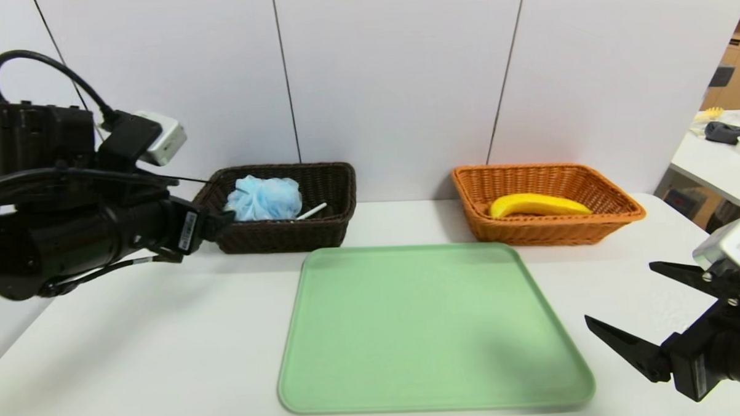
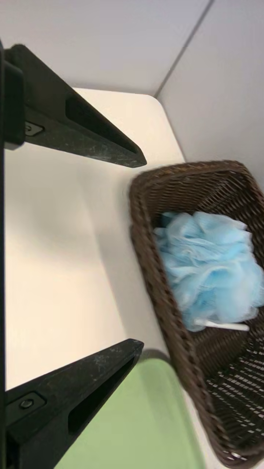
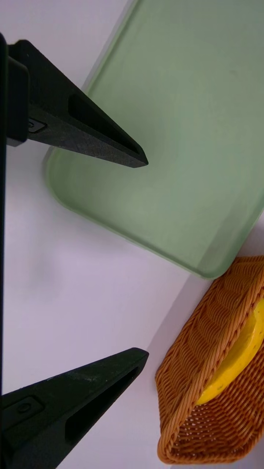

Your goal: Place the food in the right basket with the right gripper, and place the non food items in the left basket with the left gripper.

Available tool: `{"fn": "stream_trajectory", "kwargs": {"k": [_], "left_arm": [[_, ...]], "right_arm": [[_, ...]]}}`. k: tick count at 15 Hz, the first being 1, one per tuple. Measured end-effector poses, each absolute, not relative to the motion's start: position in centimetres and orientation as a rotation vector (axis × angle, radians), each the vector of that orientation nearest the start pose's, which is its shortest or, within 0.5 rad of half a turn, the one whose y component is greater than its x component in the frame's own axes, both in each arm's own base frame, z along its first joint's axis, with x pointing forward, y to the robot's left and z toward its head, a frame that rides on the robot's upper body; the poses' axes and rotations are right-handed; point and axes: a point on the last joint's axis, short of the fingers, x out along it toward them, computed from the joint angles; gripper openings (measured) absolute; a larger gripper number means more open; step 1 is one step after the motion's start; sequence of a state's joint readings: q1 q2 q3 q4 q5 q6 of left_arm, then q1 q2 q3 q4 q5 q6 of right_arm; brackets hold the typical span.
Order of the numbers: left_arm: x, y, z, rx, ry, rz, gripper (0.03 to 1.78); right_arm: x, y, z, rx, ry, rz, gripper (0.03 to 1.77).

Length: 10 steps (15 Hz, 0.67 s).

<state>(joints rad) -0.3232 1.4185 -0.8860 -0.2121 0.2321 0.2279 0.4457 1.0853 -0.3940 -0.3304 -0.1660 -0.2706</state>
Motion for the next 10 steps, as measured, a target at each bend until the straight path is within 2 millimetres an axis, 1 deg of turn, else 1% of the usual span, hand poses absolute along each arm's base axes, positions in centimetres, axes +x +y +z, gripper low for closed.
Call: {"fn": "stream_trajectory", "kwargs": {"k": [5, 10], "left_arm": [[17.7, -4.9, 22.8, 0.263, 0.298, -0.052, 1.67], [13.1, -3.3, 21.6, 0.232, 0.269, 0.023, 1.69]], "right_arm": [[13.2, 4.2, 17.9, -0.353, 0.312, 0.205, 1.70], [13.4, 1.9, 18.3, -0.316, 0.316, 0.032, 1.70]]}}
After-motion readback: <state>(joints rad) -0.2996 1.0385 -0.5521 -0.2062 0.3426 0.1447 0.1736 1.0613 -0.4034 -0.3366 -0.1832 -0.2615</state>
